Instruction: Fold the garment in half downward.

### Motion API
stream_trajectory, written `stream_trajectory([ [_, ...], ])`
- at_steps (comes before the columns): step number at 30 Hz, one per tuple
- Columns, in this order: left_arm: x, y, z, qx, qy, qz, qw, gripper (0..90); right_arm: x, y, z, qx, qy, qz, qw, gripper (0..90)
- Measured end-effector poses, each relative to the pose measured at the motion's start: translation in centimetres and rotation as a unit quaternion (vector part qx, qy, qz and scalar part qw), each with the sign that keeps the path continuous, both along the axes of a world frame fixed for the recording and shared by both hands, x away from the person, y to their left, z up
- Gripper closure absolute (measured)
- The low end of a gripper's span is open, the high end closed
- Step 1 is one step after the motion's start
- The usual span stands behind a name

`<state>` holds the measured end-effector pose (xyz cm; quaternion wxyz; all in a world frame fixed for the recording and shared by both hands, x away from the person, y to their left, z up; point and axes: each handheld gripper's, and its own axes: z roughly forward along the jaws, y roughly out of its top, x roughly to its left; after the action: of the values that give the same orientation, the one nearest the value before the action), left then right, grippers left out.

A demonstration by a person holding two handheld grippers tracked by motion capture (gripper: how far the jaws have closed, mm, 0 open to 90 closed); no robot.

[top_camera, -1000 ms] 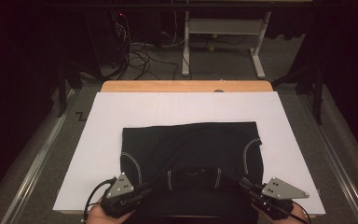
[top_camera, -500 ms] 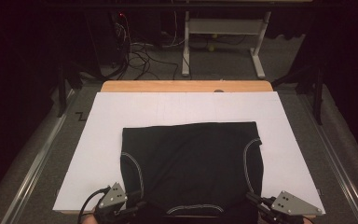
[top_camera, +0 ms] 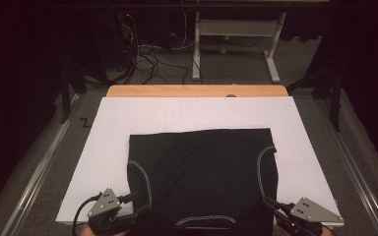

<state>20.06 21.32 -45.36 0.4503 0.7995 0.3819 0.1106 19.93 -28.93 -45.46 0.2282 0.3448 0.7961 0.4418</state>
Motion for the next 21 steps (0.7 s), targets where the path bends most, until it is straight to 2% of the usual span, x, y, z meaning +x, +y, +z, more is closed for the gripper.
stream_trajectory([
  [9, 1.5, 1.3, -0.8, 0.012, -0.010, 0.032, 0.9994, 33.9, 0.7, -0.3, -0.2, 0.007, 0.001, -0.016, 0.9999, 83.2],
  [10, 2.2, 1.5, -1.1, 0.021, -0.010, 0.037, 0.9990, 32.9, 0.9, -0.3, -0.2, 0.006, 0.002, -0.018, 0.9998, 82.4],
  [12, 2.7, 1.8, -1.3, 0.021, -0.010, 0.040, 0.9989, 29.8, 1.2, -0.3, -0.2, 0.009, 0.003, -0.024, 0.9997, 81.0],
  [17, 3.5, 2.3, -1.6, 0.014, -0.014, 0.049, 0.9986, 26.3, 2.1, -0.4, -0.4, 0.018, 0.008, -0.042, 0.9989, 74.3],
  [21, 4.0, 2.9, -1.7, 0.007, -0.010, 0.061, 0.9981, 24.4, 2.9, -0.5, -0.6, 0.018, 0.008, -0.067, 0.9976, 63.7],
])
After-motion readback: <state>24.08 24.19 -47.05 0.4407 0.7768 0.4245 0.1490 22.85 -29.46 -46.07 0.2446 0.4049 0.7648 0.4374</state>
